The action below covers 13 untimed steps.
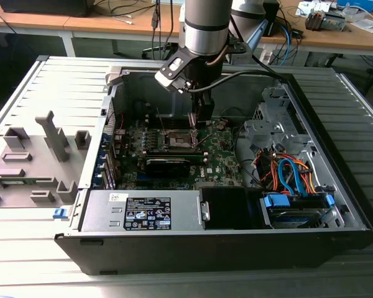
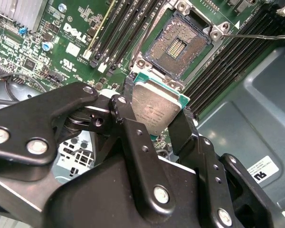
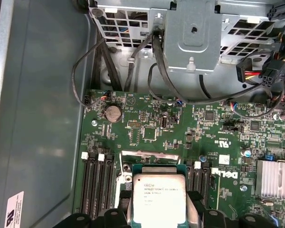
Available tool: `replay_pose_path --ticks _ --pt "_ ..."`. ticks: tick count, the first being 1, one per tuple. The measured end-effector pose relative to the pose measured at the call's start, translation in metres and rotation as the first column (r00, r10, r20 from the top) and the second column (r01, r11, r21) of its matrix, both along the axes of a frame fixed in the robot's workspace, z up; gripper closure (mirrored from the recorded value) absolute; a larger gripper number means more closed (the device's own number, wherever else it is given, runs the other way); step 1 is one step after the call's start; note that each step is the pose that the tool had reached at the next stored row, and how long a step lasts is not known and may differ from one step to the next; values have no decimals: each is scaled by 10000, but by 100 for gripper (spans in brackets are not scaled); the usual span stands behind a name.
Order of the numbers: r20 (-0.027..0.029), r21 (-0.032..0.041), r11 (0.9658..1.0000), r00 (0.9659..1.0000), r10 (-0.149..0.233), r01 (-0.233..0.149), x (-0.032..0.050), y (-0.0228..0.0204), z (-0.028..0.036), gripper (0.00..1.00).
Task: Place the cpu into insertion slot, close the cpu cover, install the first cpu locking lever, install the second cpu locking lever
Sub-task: 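Place the cpu into insertion slot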
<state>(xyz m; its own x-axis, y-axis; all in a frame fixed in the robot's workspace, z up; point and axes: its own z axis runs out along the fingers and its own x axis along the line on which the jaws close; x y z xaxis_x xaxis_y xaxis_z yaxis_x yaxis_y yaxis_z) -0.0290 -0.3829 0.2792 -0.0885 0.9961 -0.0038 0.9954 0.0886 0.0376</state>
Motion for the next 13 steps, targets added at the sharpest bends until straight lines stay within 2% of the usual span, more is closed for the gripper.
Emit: replay_pose_path --ticks 13 --pt "0 1 10000 10000 1 -1 -49 0 -14 46"
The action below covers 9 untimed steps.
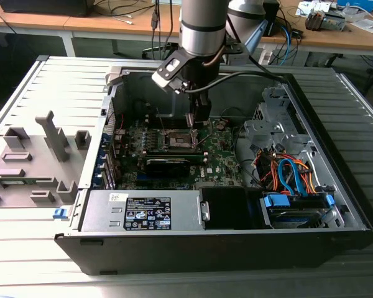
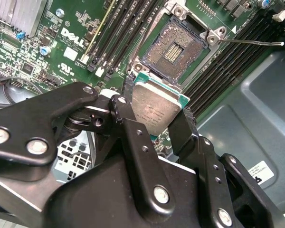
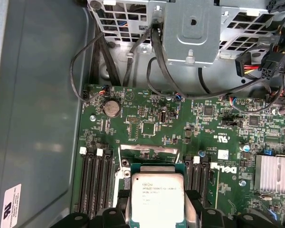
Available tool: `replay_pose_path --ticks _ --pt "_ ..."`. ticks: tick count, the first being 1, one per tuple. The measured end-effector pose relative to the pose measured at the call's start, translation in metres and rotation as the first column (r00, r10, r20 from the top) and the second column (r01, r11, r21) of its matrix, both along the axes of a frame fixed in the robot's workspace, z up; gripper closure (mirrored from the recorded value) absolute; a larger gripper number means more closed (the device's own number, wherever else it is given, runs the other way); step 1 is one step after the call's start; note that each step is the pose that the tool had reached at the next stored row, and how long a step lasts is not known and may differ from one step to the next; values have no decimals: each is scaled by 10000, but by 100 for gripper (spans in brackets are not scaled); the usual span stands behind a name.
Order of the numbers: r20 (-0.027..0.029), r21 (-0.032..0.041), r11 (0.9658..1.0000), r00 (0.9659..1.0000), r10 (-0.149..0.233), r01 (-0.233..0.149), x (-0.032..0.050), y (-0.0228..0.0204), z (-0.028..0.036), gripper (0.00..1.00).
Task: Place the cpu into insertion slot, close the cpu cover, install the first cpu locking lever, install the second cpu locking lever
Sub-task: 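Place the cpu into insertion slot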
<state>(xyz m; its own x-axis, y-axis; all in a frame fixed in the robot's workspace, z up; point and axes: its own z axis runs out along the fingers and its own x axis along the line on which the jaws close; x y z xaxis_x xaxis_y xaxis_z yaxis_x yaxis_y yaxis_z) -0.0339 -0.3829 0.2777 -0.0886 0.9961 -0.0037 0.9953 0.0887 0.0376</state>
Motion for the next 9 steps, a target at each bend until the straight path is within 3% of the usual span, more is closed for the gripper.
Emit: replay_pose_path --ticks 9 --pt "0 0 10000 10000 -1 1 -12 0 -8 46"
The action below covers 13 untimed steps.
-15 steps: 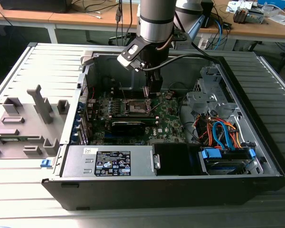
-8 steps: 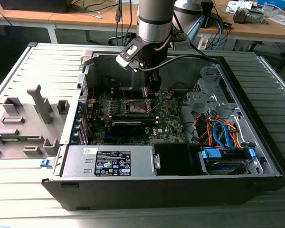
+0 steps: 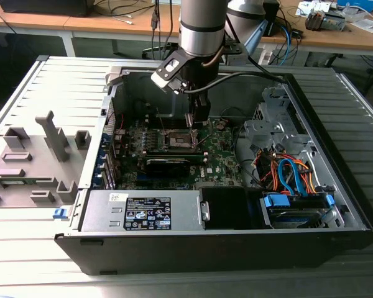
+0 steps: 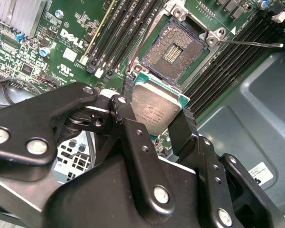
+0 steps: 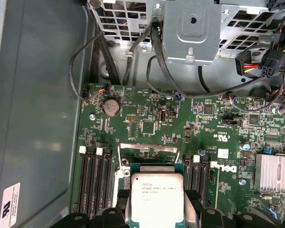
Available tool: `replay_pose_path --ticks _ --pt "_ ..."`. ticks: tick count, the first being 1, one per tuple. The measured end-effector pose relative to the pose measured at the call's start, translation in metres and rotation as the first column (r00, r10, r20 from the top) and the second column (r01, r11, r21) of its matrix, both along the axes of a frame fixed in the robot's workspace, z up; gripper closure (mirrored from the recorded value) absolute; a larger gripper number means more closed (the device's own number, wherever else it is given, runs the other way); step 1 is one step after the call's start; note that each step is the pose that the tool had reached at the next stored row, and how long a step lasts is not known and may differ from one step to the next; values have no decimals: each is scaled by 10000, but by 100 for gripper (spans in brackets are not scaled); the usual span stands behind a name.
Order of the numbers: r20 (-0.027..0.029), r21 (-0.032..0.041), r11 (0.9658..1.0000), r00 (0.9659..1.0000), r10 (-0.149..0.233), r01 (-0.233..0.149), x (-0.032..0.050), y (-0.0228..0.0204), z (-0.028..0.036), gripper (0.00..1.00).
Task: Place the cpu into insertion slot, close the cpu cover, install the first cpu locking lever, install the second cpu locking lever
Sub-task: 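Place the cpu into insertion slot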
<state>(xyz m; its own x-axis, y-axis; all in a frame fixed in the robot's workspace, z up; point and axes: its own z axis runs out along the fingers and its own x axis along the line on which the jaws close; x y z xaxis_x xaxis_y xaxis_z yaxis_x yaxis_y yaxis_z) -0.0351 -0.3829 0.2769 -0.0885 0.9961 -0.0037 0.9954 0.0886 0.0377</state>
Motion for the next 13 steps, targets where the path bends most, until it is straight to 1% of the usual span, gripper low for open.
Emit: replay_pose_path --ticks 13 --pt "-1 0 10000 10000 -14 14 -20 0 -19 46"
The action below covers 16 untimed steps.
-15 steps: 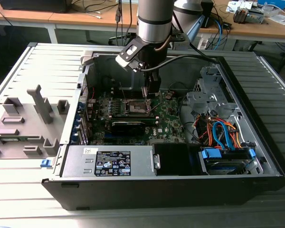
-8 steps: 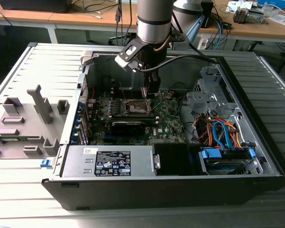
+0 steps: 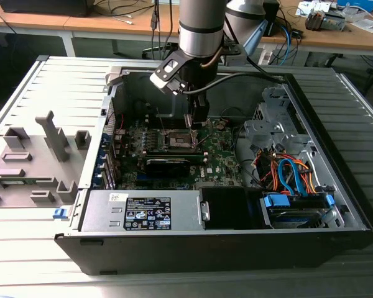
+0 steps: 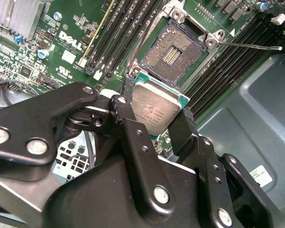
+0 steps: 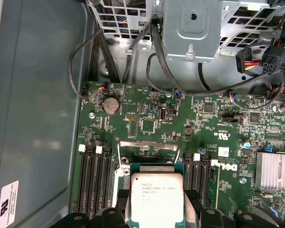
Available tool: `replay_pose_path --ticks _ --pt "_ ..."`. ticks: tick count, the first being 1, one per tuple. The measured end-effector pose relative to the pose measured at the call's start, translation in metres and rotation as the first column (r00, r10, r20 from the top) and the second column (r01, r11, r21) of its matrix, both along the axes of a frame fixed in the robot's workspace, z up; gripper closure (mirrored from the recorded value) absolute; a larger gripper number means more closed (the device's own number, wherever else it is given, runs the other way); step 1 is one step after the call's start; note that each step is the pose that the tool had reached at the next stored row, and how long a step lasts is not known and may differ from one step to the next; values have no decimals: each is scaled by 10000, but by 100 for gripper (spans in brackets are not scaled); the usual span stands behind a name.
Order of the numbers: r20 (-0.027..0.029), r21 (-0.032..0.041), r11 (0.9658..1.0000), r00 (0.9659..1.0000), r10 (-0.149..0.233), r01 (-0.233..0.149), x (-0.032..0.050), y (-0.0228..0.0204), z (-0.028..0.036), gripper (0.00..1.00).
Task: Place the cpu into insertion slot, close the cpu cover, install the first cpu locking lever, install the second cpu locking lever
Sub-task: 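Place the cpu into insertion slot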
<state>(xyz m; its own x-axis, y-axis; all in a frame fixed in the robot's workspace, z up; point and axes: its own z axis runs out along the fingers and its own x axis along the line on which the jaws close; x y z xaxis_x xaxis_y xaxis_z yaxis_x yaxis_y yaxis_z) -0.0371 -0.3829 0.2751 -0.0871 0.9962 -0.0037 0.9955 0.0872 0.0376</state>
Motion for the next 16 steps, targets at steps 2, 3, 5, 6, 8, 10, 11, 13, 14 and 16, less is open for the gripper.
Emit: replay_pose_path --ticks 2,3,5,6,8,10,11,13,14,16 --pt "0 0 10000 10000 -1 1 -1 0 -4 46" --pt "0 0 10000 10000 0 0 -2 0 -5 46" --pt "0 0 10000 10000 -1 1 -3 0 -19 46" --pt "0 -1 10000 10000 -1 1 -4 0 -20 46" --pt "0 -1 10000 10000 -1 1 -4 0 -23 46" --pt "0 0 10000 10000 -1 1 -4 0 -32 46" --pt "0 -1 10000 10000 -1 1 -8 0 -43 46" --pt "1 0 10000 10000 -1 1 -9 0 -45 46" --pt "1 0 10000 10000 -2 2 -10 0 -47 46" --pt "1 0 10000 10000 0 0 -10 0 -50 46"
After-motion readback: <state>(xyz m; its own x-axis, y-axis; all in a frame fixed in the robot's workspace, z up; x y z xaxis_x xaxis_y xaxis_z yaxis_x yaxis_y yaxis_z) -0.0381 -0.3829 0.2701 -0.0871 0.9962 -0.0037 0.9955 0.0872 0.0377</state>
